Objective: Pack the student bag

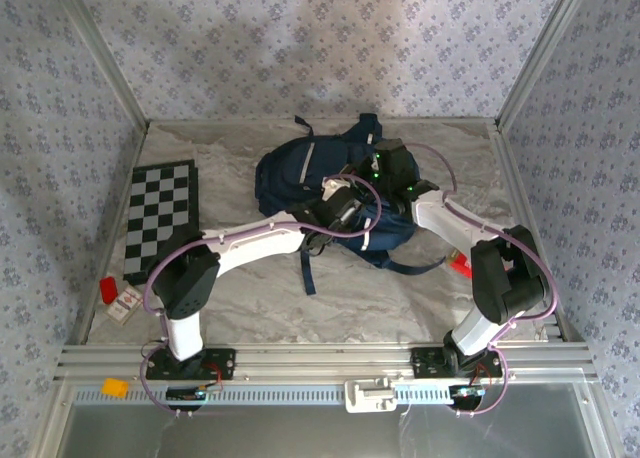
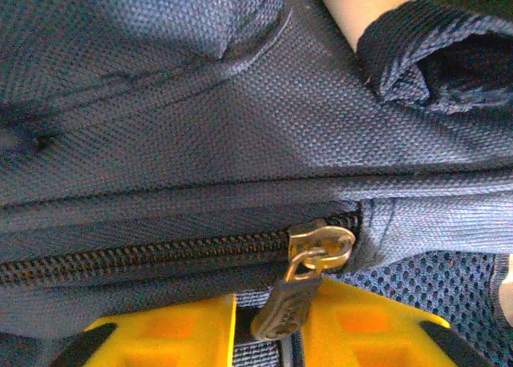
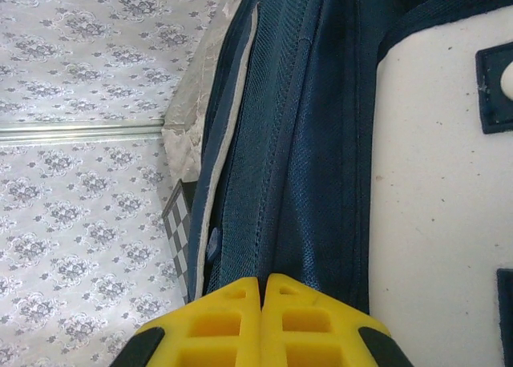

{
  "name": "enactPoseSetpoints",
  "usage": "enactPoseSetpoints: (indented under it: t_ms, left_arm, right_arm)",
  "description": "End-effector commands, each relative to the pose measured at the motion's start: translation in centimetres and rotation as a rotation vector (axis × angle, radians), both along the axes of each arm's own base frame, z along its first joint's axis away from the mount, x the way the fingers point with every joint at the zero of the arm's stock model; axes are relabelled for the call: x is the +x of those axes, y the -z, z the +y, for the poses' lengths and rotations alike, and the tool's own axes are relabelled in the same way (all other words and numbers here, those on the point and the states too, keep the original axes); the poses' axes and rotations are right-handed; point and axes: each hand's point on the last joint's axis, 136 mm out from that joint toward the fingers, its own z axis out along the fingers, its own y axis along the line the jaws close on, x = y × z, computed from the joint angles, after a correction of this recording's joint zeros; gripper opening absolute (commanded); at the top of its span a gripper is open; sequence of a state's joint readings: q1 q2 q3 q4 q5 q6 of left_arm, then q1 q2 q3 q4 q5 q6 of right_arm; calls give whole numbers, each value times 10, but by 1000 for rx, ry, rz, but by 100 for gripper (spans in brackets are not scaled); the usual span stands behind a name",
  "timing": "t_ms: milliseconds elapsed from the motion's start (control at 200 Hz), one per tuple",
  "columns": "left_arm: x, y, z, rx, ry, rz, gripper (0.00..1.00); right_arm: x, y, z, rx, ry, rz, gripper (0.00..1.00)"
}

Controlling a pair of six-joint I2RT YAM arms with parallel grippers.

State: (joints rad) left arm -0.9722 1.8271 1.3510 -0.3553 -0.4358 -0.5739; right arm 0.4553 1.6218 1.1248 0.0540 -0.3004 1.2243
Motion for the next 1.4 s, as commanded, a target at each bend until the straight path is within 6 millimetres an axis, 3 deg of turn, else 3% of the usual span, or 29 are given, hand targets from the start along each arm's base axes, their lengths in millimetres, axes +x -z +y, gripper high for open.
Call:
enactPoseSetpoints:
  t_ms: [0,190,345,615,760,1219,1394]
  left_arm:
    - [14,-48,-28,-127,80,-125,22]
    - [14,-60,-21,-151,86,-142,7]
    - [11,-60,-4,-149,66,-136,0]
    - [4,-39,36,-139,20,-88,0]
    - [1,-33,48,-146,24,-68,0]
    - [17,-20,92,-130,-6,-34,0]
    - [15,-24,88,-156,50,-27,0]
  right_arm:
    - [-11,-33,33,81,-119,-68,0]
    - [-15,-27,29,62,-122,-60,0]
    - [-17,-25,22,33,-121,-59,0]
    - [-20,-24,10,-8,-116,-64,0]
    - [-22,-22,6,-24,-113,-64,0]
    - [-32,-20,-1,-90,-162,-64,0]
    - [-33,-15,-3,-150,-202,-60,0]
